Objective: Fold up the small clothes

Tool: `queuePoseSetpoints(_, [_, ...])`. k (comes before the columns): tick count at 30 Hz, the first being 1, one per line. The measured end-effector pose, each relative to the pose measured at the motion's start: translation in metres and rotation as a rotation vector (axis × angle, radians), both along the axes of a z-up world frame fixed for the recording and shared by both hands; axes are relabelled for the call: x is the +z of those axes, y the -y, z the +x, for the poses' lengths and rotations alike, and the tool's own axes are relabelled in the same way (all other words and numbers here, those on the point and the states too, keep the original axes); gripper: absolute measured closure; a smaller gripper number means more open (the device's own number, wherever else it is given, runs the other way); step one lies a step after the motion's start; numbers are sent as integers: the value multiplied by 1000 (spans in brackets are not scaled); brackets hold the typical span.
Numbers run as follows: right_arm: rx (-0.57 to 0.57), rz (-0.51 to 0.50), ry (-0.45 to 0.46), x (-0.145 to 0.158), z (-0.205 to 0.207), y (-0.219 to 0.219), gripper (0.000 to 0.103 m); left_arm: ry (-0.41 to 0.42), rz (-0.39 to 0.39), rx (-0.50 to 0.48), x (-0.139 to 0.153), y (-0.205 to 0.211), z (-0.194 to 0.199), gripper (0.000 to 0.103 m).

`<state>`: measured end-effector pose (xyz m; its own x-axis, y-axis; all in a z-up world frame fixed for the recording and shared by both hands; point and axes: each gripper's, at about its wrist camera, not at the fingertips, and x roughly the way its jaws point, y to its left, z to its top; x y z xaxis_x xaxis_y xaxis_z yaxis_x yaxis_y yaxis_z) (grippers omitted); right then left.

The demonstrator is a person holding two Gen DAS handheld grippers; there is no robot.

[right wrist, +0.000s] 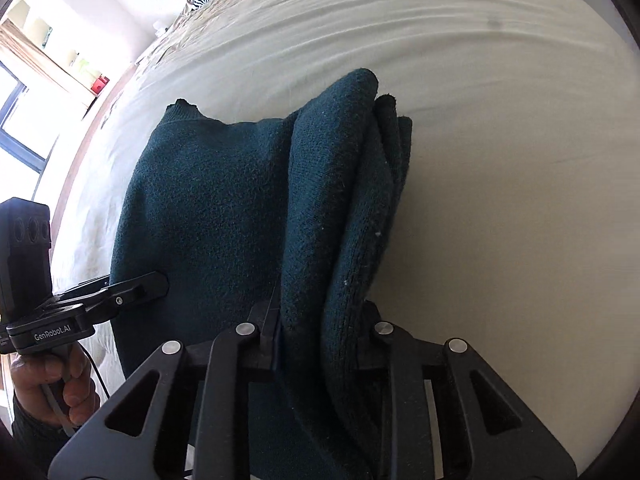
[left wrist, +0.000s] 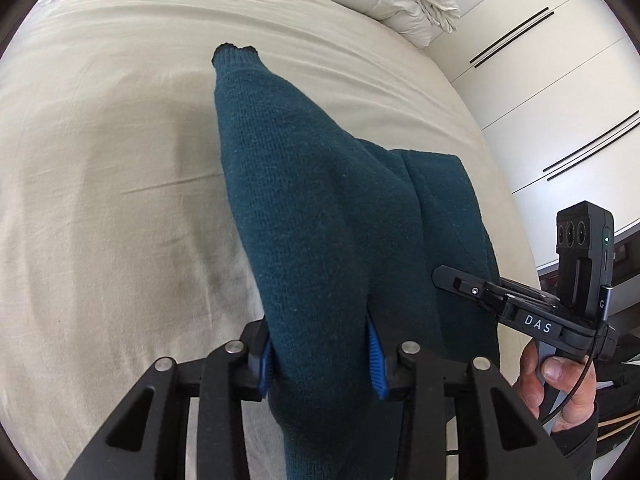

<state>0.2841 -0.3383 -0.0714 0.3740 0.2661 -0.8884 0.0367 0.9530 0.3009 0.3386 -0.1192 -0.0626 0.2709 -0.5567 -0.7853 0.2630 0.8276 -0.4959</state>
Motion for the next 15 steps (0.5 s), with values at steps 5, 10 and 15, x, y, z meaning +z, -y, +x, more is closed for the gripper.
queuePoseSetpoints(5, [57, -15, 68, 45, -43, -40, 82, 62, 12, -9, 37, -40, -46, 63])
queuePoseSetpoints(10, [122, 18, 132, 81, -101, -86, 82, 111, 39, -22, 60, -91, -109, 62])
queuePoseSetpoints(15, [186, 39, 143, 77, -148, -144, 82, 109, 83, -4, 57, -138, -166, 62])
